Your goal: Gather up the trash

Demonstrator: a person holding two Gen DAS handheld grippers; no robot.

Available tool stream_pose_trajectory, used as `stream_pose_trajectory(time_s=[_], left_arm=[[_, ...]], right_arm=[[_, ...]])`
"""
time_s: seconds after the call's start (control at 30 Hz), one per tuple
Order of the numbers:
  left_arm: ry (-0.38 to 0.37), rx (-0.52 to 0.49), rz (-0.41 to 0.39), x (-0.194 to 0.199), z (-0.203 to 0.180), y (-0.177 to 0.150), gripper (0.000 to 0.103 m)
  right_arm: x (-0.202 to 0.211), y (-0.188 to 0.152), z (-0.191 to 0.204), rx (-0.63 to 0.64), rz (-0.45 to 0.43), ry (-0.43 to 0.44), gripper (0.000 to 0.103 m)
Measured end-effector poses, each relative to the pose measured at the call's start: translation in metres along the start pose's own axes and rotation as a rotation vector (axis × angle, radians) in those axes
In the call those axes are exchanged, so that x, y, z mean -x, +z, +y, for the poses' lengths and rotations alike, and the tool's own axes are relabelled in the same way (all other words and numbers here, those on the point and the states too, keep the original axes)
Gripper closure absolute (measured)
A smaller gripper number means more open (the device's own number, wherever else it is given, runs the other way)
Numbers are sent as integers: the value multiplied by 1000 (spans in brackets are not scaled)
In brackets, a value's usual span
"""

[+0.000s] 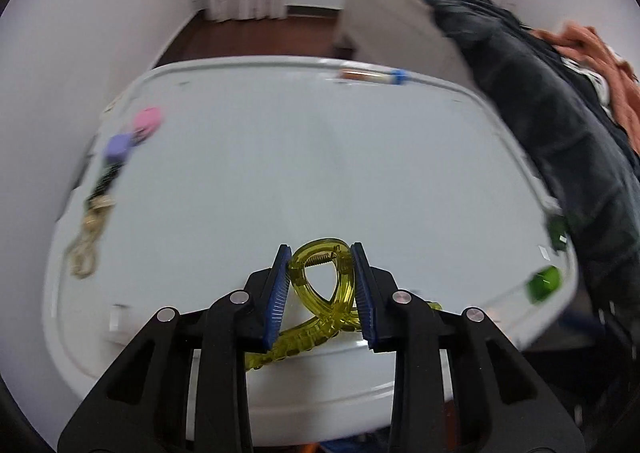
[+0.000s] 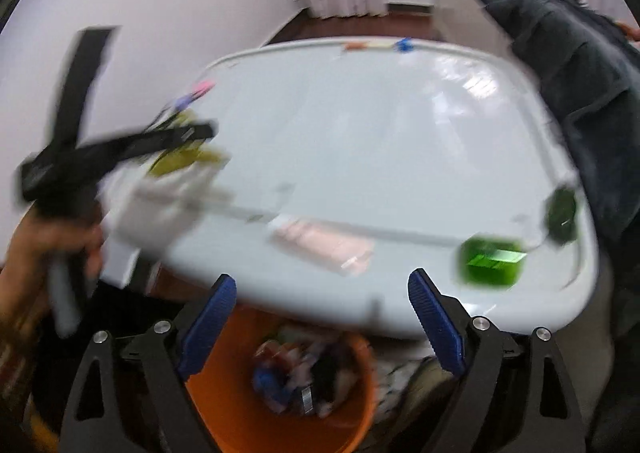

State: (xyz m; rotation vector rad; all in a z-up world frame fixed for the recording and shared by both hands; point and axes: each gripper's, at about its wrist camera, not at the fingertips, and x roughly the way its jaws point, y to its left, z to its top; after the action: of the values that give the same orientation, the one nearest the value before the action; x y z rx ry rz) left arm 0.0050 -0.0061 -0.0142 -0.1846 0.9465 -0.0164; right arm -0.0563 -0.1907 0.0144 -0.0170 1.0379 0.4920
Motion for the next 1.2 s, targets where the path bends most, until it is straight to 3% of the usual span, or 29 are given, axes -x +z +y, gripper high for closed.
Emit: stream_pose_trajectory(time_s=[0.13, 0.23, 0.3, 0.33, 0.43, 0.67, 0.8, 0.83, 0.9, 1.2], left_arm=[[-77, -49, -4, 0, -28, 1, 73], [-104, -88, -13, 2, -45, 4, 73], [-127, -89, -12, 2, -52, 7, 73], [-137, -92, -10, 1, -55, 7, 73], [-148, -103, -13, 0, -59, 12, 73], [-163, -119, 1, -2, -65, 13, 73], [-164, -114, 1, 0, -62, 12, 73], [-164, -114, 0, 0, -61, 12, 73], [-165, -113, -3, 1, -61, 12, 73], [-152, -72, 19, -2, -49, 14, 73]], right_arm=[[8, 26, -56, -107, -85, -227, 19], [14, 40, -119, -265, -103, -317, 22], [7, 44, -155, -355, -76, -346, 31], [4, 44, -165, -386, -64, -337, 36], [-11, 41, -185, -448, -22, -311, 39], [-30, 36, -189, -486, 38, -298, 41], [-46, 41, -189, -487, 75, -312, 48], [-47, 43, -187, -476, 79, -317, 51], [-50, 46, -187, -477, 84, -284, 65], [-35, 51, -168, -406, 34, -247, 65]])
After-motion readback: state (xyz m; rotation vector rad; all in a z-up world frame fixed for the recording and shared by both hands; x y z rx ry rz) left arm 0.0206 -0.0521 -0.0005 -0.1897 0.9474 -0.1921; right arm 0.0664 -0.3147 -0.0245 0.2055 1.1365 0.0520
